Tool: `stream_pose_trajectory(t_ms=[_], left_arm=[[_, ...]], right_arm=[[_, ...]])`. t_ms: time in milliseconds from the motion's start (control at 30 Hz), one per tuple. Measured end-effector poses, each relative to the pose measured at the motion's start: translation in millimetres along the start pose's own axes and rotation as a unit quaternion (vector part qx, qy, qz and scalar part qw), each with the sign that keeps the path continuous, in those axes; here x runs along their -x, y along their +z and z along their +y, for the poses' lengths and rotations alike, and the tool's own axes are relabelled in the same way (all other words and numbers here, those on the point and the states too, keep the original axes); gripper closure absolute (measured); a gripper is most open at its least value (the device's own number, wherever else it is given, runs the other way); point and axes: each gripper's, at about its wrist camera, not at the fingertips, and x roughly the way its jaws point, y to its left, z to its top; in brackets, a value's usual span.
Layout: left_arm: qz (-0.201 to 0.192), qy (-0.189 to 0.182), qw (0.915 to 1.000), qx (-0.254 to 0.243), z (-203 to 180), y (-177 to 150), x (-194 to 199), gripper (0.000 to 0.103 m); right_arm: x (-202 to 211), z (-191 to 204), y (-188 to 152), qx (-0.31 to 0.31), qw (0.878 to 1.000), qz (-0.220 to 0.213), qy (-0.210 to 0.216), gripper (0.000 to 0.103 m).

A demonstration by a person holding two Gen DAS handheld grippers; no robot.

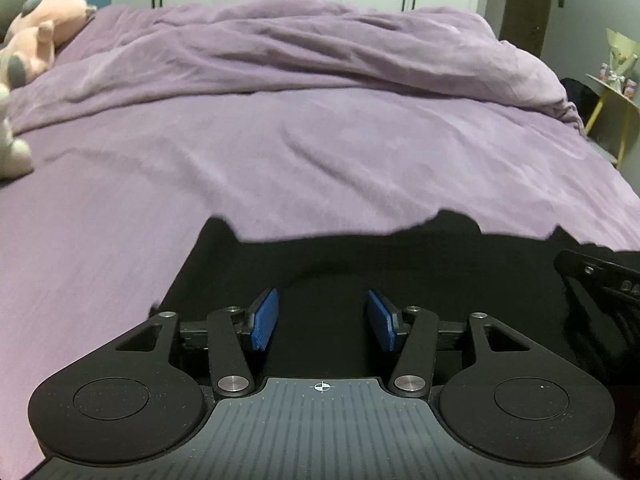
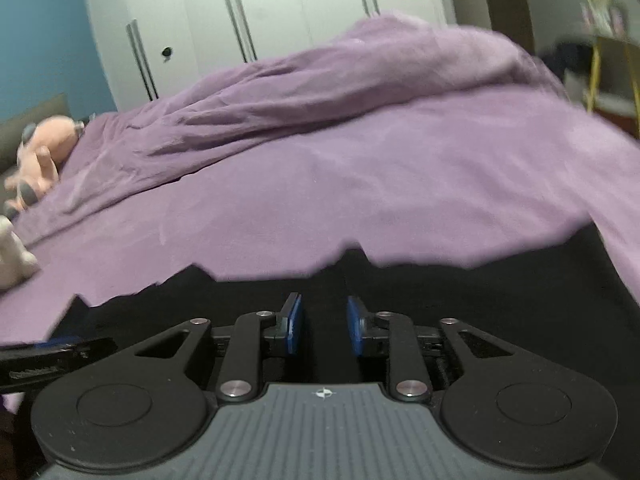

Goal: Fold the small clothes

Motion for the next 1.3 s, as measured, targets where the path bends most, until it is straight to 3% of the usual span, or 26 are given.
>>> stream_pose_trajectory(t_ms=[133, 300, 367, 433, 467, 500, 633, 800, 900, 1033, 1067, 1200, 1300], left_arm=[[0.002, 0.013, 0.9994, -0.033, -6.6, -13.2, 20.1, 0.047], [0.019, 0.019, 0.9981, -0.055, -14.5, -24.5, 40.2, 0.046], [0.027, 0.019, 0.9980, -0.054, -15.4, -28.0, 48.0, 0.045], [0.033, 0.021, 0.9976, -0.058, -16.7, -32.3, 56.7, 0.045], [0.038, 0.022, 0.9972, -0.061, -17.2, -34.4, 61.1, 0.045], [0.042, 0.023, 0.9968, -0.064, -16.8, -37.0, 66.1, 0.045], [0.047, 0.014, 0.9975, -0.050, -2.0, -52.1, 90.7, 0.042], [0.054, 0.003, 0.9984, 0.014, 31.0, -71.5, 119.5, 0.040], [0.066, 0.012, 0.9975, 0.021, 42.3, -82.8, 126.9, 0.040], [0.071, 0.018, 0.9969, 0.027, 52.0, -89.8, 130.8, 0.039], [0.071, 0.017, 0.9967, 0.036, 55.4, -90.6, 132.5, 0.039], [0.067, 0.003, 0.9950, 0.074, 69.2, -91.5, 137.6, 0.039], [0.070, 0.009, 0.9937, 0.087, 79.4, -93.5, 136.7, 0.039]], right_arm=[[72.1, -44.1, -37.8, -0.061, 0.998, -0.005, 0.002, 0.076], [163.8, -88.9, -77.6, -0.083, 0.995, -0.014, -0.051, 0.076], [186.2, -96.4, -84.8, -0.081, 0.995, -0.007, -0.064, 0.071], [198.1, -101.1, -85.4, -0.085, 0.993, 0.007, -0.078, 0.066], [200.6, -103.5, -84.7, -0.094, 0.992, 0.009, -0.082, 0.055], [201.8, -105.8, -83.6, -0.104, 0.991, 0.009, -0.085, 0.050], [198.2, -114.1, -79.7, -0.154, 0.986, 0.007, -0.056, 0.049], [182.4, -113.2, -85.6, -0.170, 0.984, 0.005, -0.048, 0.045], [183.8, -108.6, -88.4, -0.150, 0.987, -0.004, -0.059, 0.054], [188.4, -108.3, -85.7, -0.129, 0.990, -0.004, -0.065, 0.090], [191.3, -107.9, -84.4, -0.124, 0.990, -0.005, -0.063, 0.094], [205.6, -111.4, -80.5, -0.137, 0.989, -0.024, -0.041, 0.098], [199.6, -115.3, -85.5, -0.117, 0.985, 0.009, -0.128, 0.098]])
